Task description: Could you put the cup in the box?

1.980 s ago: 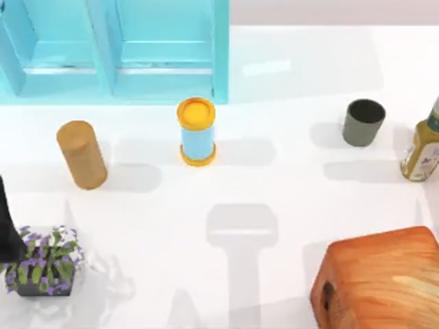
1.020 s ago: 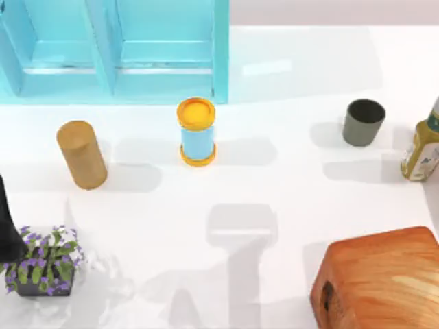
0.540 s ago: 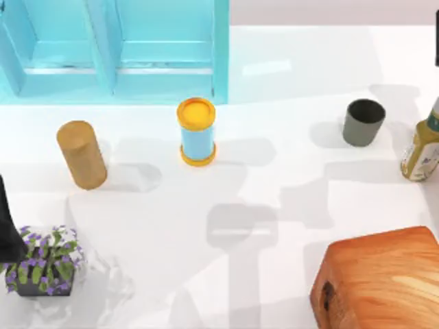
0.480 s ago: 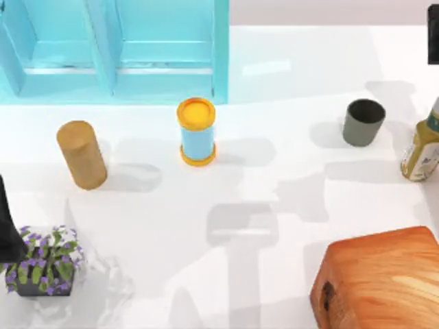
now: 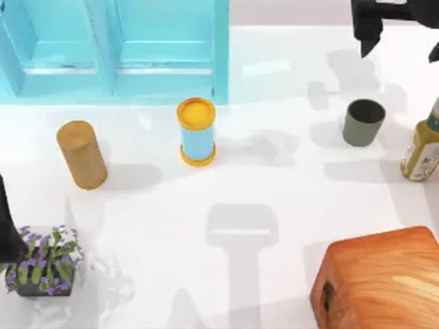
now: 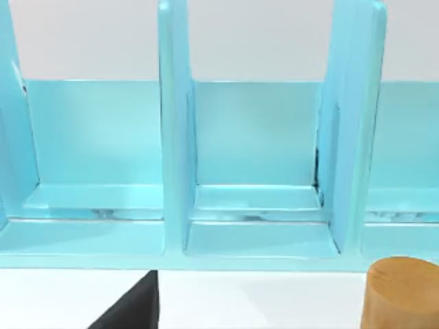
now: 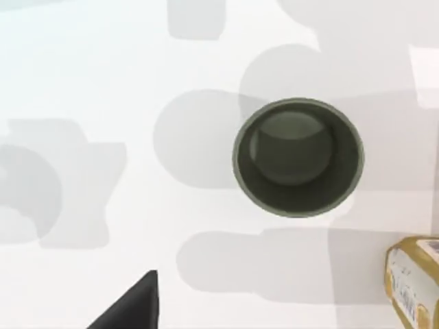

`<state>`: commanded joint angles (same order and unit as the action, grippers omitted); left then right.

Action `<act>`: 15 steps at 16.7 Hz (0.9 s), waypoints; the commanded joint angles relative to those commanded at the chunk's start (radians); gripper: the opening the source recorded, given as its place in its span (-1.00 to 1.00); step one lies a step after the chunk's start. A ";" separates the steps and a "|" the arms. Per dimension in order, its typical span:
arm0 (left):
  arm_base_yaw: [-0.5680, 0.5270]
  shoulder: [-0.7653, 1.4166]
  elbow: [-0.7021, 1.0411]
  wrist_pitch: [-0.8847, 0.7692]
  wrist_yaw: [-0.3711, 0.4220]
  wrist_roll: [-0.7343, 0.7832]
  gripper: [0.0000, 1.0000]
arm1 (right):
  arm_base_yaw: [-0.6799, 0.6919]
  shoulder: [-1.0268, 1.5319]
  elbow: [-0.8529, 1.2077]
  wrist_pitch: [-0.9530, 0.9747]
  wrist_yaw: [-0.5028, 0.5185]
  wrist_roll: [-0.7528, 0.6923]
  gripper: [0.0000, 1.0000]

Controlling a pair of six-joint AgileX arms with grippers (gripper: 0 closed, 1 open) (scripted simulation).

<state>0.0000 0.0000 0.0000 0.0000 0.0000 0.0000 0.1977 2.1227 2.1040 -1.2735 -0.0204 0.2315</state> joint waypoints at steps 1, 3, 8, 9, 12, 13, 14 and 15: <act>0.000 0.000 0.000 0.000 0.000 0.000 1.00 | 0.013 0.055 0.064 -0.036 0.005 0.010 1.00; 0.000 0.000 0.000 0.000 0.000 0.000 1.00 | 0.037 0.151 0.183 -0.106 0.019 0.030 1.00; 0.000 0.000 0.000 0.000 0.000 0.000 1.00 | 0.075 0.317 0.368 -0.224 0.054 0.063 1.00; 0.000 0.000 0.000 0.000 0.000 0.000 1.00 | 0.078 0.328 0.380 -0.235 0.057 0.066 1.00; 0.000 0.000 0.000 0.000 0.000 0.000 1.00 | 0.078 0.328 0.380 -0.235 0.057 0.066 1.00; 0.000 0.000 0.000 0.000 0.000 0.000 1.00 | 0.078 0.328 0.380 -0.235 0.057 0.066 1.00; 0.000 0.000 0.000 0.000 0.000 0.000 1.00 | 0.073 0.328 0.379 -0.233 0.055 0.065 1.00; 0.000 0.000 0.000 0.000 0.000 0.000 1.00 | 0.073 0.328 0.375 -0.230 0.056 0.065 1.00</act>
<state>0.0000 0.0000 0.0000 0.0000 0.0000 0.0000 0.2706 2.4504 2.4795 -1.5039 0.0353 0.2962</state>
